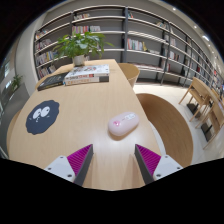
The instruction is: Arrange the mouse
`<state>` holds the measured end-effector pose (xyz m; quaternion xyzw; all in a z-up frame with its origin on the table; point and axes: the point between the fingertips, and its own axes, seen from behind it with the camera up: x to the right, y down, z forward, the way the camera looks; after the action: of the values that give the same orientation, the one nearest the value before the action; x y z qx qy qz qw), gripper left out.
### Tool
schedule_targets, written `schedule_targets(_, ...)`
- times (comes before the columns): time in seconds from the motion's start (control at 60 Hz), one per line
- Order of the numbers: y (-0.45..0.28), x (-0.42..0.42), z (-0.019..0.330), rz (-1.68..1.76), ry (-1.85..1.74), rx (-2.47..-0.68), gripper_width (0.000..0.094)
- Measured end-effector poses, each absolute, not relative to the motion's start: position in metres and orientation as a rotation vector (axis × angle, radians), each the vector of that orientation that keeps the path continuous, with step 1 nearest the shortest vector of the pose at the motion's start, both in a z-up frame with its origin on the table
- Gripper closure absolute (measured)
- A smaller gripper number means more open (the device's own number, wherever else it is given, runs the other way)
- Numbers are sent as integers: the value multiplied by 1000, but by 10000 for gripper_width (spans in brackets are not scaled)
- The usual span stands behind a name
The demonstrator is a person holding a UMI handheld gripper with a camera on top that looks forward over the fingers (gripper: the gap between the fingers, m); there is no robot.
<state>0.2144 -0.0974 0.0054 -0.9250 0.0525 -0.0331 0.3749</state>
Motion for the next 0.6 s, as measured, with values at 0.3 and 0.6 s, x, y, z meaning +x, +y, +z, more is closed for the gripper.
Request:
schedule_targets(0.3,-14,222,-4,33,55,-2398,92)
schedule_targets(0.6,29,218,-8,36,-2,-2412,200)
